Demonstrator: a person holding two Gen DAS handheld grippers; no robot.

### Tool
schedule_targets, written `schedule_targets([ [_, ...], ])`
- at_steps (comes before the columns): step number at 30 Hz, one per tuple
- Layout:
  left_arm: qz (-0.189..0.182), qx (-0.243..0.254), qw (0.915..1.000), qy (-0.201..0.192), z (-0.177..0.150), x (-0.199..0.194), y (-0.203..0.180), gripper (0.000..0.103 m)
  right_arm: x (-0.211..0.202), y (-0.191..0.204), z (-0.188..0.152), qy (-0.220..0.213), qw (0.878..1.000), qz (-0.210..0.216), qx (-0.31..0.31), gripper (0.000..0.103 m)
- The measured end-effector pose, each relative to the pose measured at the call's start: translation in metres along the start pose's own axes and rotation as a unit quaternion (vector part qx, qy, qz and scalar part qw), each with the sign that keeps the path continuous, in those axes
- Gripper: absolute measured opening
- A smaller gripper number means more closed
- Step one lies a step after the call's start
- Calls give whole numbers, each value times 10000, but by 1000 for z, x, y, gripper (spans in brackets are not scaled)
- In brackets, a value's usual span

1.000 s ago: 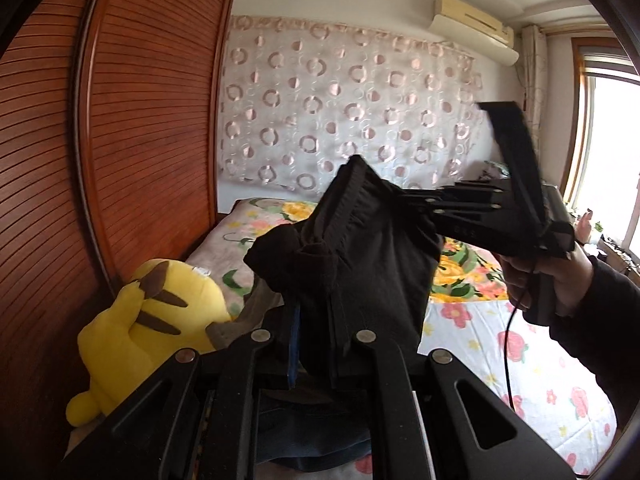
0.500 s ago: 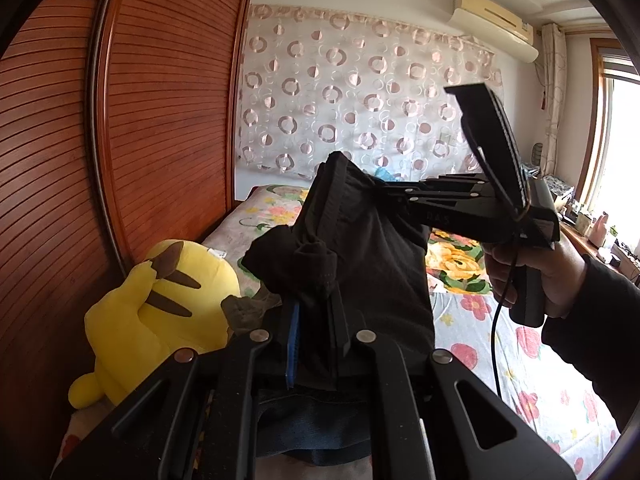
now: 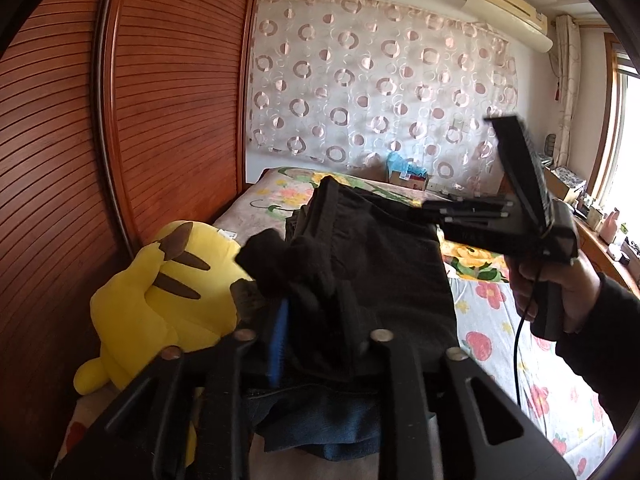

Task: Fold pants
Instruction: 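Open both grippers to release the pants on the stack and withdraw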

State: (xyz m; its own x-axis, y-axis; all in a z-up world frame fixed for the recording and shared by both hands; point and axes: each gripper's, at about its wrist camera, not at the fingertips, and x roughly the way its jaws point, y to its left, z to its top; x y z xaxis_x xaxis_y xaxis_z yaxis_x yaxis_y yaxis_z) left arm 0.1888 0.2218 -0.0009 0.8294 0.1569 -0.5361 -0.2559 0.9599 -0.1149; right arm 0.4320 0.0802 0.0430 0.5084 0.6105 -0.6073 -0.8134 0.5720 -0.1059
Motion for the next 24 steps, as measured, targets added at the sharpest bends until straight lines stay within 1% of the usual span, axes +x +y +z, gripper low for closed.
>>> schedule_targets([
  [1, 21, 36, 10000, -5, -1, -1, -1, 33, 1, -3, -3, 48, 10000, -15, 79, 26],
  [3, 50, 97, 9999, -21, -2, -3, -2, 42, -2, -6, -6, 18, 9998, -21, 196, 26],
  [4, 57, 107, 9999, -32, -2, -5, -2, 48, -5, -6, -5, 8, 9997, -21, 249, 26],
  [9, 79, 247, 9997, 10, -2, -13, -6, 50, -35, 0, -11, -155, 9990, 7, 410, 26],
  [10, 56, 279, 9996, 16, -3, -15, -8, 56, -44, 3, -13, -200, 9988, 13, 446, 26],
  [11, 26, 299, 9995, 11, -3, -16, -8, 64, -48, 6, -17, -210, 9987, 25, 468, 26],
  [12, -2, 308, 9995, -10, -4, -18, -9, 69, -53, 9, -22, -213, 9986, 27, 486, 26],
  [13, -24, 314, 9995, -41, -5, -22, -11, 79, -58, 12, -25, -204, 9985, 20, 504, 26],
  [14, -47, 322, 9995, -55, -5, -24, -12, 82, -64, 14, -29, -204, 9984, 12, 522, 26],
  [15, -69, 336, 9994, -56, -5, -26, -13, 82, -70, 17, -32, -225, 9983, 11, 541, 26],
  [16, -95, 354, 9993, -48, -5, -28, -15, 86, -76, 22, -35, -243, 9982, 23, 543, 26],
  [18, -143, 394, 9991, -62, -6, -32, -16, 97, -85, 27, -41, -274, 9981, 19, 552, 26],
  [19, -117, 423, 9990, -113, -7, -36, -18, 100, -89, 30, -44, -281, 9981, 41, 549, 26],
  [20, -74, 442, 9989, -167, -8, -38, -18, 102, -93, 32, -45, -296, 9980, 54, 548, 26],
  [22, -13, 504, 9984, -267, -10, -45, -19, 103, -101, 36, -50, -312, 9980, 54, 548, 27],
  [24, -9, 550, 9981, -272, -9, -49, -21, 103, -109, 37, -56, -348, 9976, 49, 589, 30],
])
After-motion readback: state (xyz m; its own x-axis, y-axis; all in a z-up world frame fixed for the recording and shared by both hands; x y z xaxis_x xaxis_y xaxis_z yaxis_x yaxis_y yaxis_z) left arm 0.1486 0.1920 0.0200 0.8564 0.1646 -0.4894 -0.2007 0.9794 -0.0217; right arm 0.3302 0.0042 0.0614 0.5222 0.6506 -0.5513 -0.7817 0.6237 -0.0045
